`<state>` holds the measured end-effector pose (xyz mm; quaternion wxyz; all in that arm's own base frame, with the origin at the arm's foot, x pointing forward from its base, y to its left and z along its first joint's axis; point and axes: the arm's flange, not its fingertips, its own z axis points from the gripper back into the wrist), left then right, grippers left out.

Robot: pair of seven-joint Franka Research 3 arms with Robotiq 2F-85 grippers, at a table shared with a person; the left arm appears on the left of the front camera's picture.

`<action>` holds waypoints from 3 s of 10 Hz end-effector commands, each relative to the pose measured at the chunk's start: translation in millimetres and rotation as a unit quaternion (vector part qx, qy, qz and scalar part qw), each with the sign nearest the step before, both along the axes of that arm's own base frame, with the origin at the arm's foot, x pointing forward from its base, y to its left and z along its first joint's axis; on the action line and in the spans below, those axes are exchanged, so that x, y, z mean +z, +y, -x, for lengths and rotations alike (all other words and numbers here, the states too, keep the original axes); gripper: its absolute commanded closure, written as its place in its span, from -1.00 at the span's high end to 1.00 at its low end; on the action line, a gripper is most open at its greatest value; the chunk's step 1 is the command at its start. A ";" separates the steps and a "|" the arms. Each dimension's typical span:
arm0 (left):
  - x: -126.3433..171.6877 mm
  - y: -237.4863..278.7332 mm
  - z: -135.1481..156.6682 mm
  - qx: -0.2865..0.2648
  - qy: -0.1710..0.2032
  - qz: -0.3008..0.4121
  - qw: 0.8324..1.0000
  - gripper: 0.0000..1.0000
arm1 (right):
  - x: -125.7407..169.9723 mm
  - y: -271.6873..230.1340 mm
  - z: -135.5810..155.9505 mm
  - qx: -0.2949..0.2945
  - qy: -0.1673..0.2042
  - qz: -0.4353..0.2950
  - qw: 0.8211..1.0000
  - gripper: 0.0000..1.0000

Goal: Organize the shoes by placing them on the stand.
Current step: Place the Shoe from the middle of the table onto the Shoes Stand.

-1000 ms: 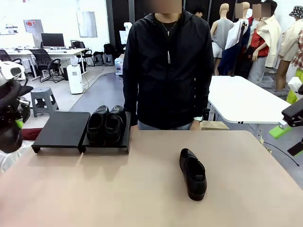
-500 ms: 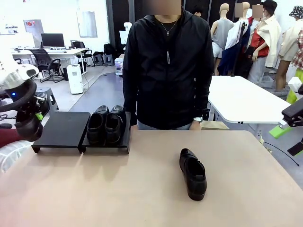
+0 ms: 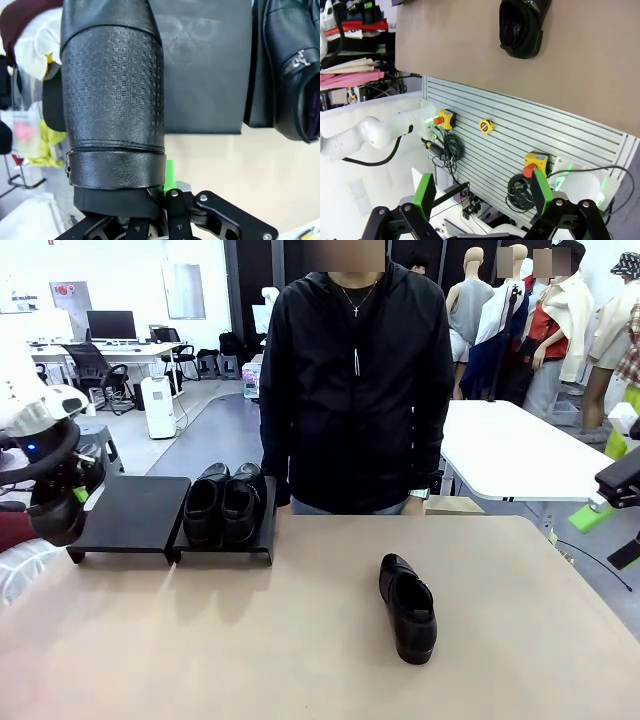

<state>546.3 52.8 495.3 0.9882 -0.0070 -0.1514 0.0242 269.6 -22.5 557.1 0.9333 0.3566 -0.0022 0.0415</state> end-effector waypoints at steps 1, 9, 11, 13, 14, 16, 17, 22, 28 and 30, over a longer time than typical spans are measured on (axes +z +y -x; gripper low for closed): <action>-10.4 -5.4 -54.9 -0.001 -0.034 -0.057 0.998 -1.00 | 2.0 -1.8 -1.3 0.009 -0.007 -0.009 1.000 1.00; -47.3 -18.8 -110.4 0.008 -0.021 -0.039 0.999 -1.00 | 2.0 -1.8 -1.3 0.009 -0.007 -0.009 1.000 1.00; -52.1 -21.3 -112.9 0.006 -0.025 -0.039 0.999 0.94 | 2.0 -1.8 -1.3 0.009 -0.007 -0.009 1.000 1.00; -50.8 -19.8 -110.1 0.000 -0.041 -0.028 0.999 1.00 | 2.0 -1.8 -1.3 0.009 -0.007 -0.009 1.000 1.00; -48.4 -20.6 -107.7 -0.005 -0.045 -0.028 0.999 1.00 | 2.0 -1.8 -1.3 0.009 -0.007 -0.009 1.000 1.00; -41.5 -23.2 -95.7 -0.021 -0.046 -0.027 0.998 1.00 | 2.0 -1.8 -1.3 0.009 -0.007 -0.009 1.000 1.00; -36.2 -25.3 -85.1 -0.037 -0.042 -0.025 0.998 1.00 | 2.0 -1.8 -1.3 0.009 -0.007 -0.009 1.000 1.00; 35.1 -23.4 34.2 -0.200 0.067 -0.017 0.977 1.00 | 2.0 -1.8 -1.3 0.009 -0.007 -0.009 1.000 1.00; 31.2 13.2 184.8 -0.363 0.038 0.265 0.893 1.00 | 2.0 -1.8 -1.3 0.009 -0.007 -0.009 1.000 1.00; 4.0 20.3 206.4 -0.309 -0.051 0.366 0.876 1.00 | 2.0 -1.8 -1.3 0.009 -0.007 -0.009 1.000 1.00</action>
